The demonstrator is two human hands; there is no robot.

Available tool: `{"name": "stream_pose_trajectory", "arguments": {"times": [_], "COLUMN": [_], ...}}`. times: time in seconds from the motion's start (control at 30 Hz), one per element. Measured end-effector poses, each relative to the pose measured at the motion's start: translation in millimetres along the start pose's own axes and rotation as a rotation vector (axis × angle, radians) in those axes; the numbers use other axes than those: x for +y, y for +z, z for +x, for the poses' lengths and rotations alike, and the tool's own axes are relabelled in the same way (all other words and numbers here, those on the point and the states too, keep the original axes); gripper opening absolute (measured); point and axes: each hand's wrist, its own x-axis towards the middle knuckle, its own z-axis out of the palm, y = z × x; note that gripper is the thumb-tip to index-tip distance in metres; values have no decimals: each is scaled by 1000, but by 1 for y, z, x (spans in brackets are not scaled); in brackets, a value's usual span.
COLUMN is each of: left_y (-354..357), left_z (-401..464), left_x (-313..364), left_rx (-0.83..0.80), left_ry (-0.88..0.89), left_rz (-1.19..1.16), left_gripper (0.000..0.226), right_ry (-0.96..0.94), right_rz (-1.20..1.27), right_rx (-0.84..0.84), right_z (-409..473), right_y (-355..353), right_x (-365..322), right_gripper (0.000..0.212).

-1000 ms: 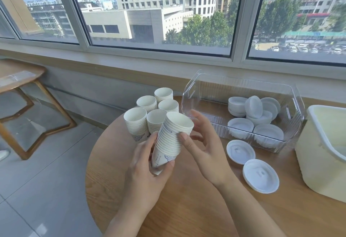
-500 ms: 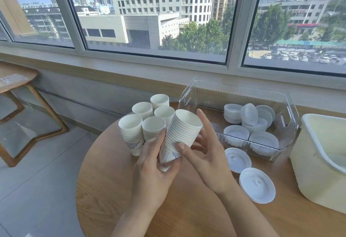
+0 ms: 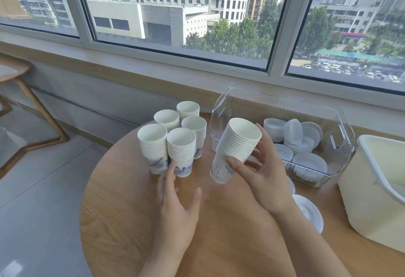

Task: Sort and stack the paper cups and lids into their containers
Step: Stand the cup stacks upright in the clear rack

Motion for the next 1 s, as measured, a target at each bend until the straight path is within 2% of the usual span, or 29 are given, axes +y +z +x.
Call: {"name": "stream_pose_trajectory", "arguments": {"times": [0.1, 0.3, 0.53, 0.63, 0.77, 1.0], "left_y": [5, 17, 31, 35, 40, 32], "left_z": [6, 19, 37, 48, 61, 53], "left_x": [-5, -17, -17, -15, -18, -5], "left_rx": [-51, -22, 9, -9, -12, -8], "left_ry": [-47, -55, -41, -36, 4, 116], "left_rz": [1, 47, -80, -161, -147, -165], "left_gripper": [86, 91, 55, 64, 80, 81], "right_ry": [10, 38, 64, 67, 83, 83], "right_rz": [-42, -129, -136, -121, -103, -92], "right_rx": [-29, -71, -82, -108, -163, -137], "right_z": [2, 7, 10, 10, 9, 11], "right_y": [13, 22, 17, 15, 13, 4], "right_x": [10, 18, 21, 21, 23, 16], "right_gripper": [85, 77, 71, 72, 79, 70]}}
